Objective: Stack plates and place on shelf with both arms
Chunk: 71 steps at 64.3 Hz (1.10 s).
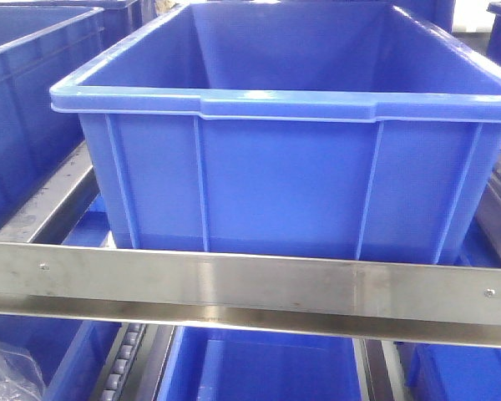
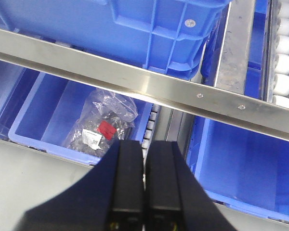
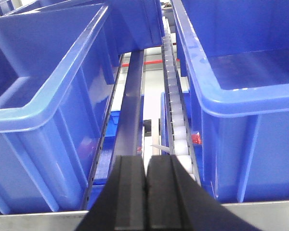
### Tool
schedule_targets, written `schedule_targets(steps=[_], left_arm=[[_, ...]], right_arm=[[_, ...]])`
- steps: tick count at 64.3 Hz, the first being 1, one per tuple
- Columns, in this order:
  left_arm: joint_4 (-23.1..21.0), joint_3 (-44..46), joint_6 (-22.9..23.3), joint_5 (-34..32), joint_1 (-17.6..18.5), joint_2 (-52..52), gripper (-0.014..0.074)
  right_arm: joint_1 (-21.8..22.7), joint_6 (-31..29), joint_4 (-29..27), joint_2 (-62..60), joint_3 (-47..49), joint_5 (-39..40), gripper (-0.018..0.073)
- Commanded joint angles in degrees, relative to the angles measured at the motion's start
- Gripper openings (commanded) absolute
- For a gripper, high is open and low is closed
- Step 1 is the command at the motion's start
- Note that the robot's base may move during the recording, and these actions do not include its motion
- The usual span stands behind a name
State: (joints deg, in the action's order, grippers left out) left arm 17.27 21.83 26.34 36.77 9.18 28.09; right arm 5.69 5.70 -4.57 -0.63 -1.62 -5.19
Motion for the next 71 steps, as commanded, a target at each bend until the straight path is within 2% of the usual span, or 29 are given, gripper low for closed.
schedule_targets(steps=[1, 6, 12, 19, 27, 34, 43, 46, 63, 71], left_arm=[[0.51, 1.72, 0.51, -3.57, -0.1, 0.1, 0.0097], [0.9, 1.72, 0.51, -3.57, -0.1, 0.1, 0.0097], [3.81, 1.19, 0.51, -5.43, -0.1, -1.98, 0.0097], [4.12, -2.31, 0.51, -15.35, -0.1, -7.72, 0.0097], [4.12, -10.81, 0.51, -27.36, -0.1, -16.62, 0.0097], [2.65, -16.87, 0.51, -32.57, -0.1, -23.47, 0.0097], [-1.36, -22.59, 0.51, -35.48, -0.1, -29.76, 0.0097], [-2.27, -22.37, 0.51, -33.81, 0.15, -29.5, 0.0097], [-2.29, -22.37, 0.51, -33.81, 3.02, -29.53, 0.0097], [-2.29, -22.37, 0.51, -33.81, 3.29, -29.53, 0.0097]], right_arm=[[-0.01, -0.53, 0.73, -0.98, -0.07, 5.19, 0.0056], [-0.01, -0.53, 0.73, -0.98, -0.07, 5.19, 0.0056], [-0.01, -0.53, 0.73, -0.98, -0.07, 5.19, 0.0056], [-0.01, -0.53, 0.73, -0.98, -0.07, 5.19, 0.0056], [-0.01, -0.53, 0.73, -0.98, -0.07, 5.19, 0.0056], [-0.01, -0.53, 0.73, -0.98, -0.07, 5.19, 0.0056], [-0.01, -0.53, 0.73, -0.98, -0.07, 5.19, 0.0056], [-0.01, -0.53, 0.73, -0.98, -0.07, 5.19, 0.0056], [-0.01, -0.53, 0.73, -0.98, -0.07, 5.19, 0.0056], [-0.01, -0.53, 0.73, -0.98, -0.07, 5.19, 0.0056]])
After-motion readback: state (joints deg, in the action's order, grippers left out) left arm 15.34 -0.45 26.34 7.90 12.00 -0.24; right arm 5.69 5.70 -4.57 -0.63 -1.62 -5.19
